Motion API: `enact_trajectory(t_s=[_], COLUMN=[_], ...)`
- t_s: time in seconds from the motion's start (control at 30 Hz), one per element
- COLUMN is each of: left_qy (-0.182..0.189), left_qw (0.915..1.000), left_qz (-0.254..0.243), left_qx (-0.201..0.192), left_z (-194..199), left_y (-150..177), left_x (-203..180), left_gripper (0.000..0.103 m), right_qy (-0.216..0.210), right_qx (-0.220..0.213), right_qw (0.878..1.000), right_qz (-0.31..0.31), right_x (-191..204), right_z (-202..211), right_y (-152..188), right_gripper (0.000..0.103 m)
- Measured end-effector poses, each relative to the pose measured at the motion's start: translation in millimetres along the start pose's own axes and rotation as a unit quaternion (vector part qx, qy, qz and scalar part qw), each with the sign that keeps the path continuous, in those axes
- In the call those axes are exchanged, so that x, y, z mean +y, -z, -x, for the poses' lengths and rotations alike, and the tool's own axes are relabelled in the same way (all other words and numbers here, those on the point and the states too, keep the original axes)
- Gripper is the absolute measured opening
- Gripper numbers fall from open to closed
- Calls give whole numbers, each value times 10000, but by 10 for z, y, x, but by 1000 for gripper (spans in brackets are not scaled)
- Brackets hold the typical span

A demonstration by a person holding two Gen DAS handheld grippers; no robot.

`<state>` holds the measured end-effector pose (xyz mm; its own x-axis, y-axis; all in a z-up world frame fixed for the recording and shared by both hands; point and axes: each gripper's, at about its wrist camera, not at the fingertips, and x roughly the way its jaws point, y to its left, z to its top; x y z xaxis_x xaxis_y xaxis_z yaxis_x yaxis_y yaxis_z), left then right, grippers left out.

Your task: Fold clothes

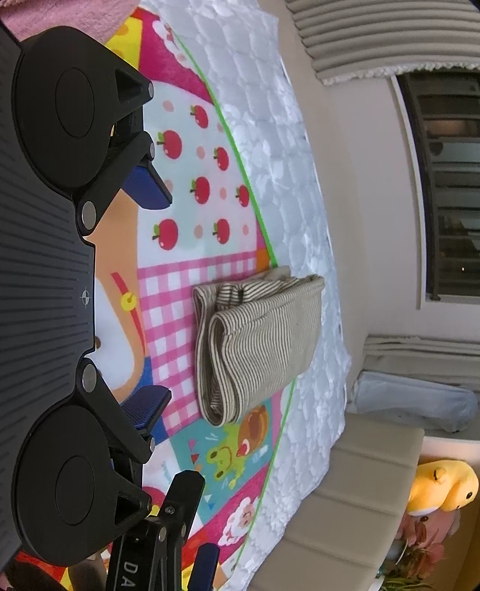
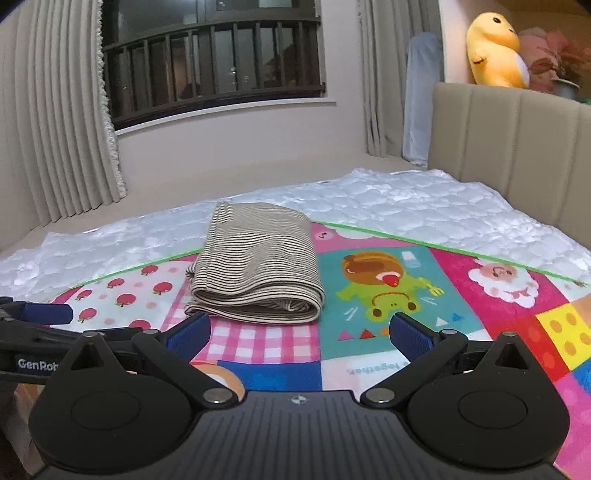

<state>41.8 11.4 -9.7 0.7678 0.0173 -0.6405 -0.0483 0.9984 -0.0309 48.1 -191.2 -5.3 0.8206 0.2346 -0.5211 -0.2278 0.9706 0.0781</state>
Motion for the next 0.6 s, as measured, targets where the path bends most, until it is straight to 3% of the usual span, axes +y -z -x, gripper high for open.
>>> enact_trajectory(t_s=[0.6], left_qy=[-87], left_qw=[10000], left_qz=[-21], left_qx=[19], left_z=[1], left_y=[15], left_x=[-16], left_gripper=[103], right_qy=[33], right_qx=[105], right_qw=[9999], right_qz=[56], right_x=[-3], right_z=[-46], right_y=[25], right_gripper=[103])
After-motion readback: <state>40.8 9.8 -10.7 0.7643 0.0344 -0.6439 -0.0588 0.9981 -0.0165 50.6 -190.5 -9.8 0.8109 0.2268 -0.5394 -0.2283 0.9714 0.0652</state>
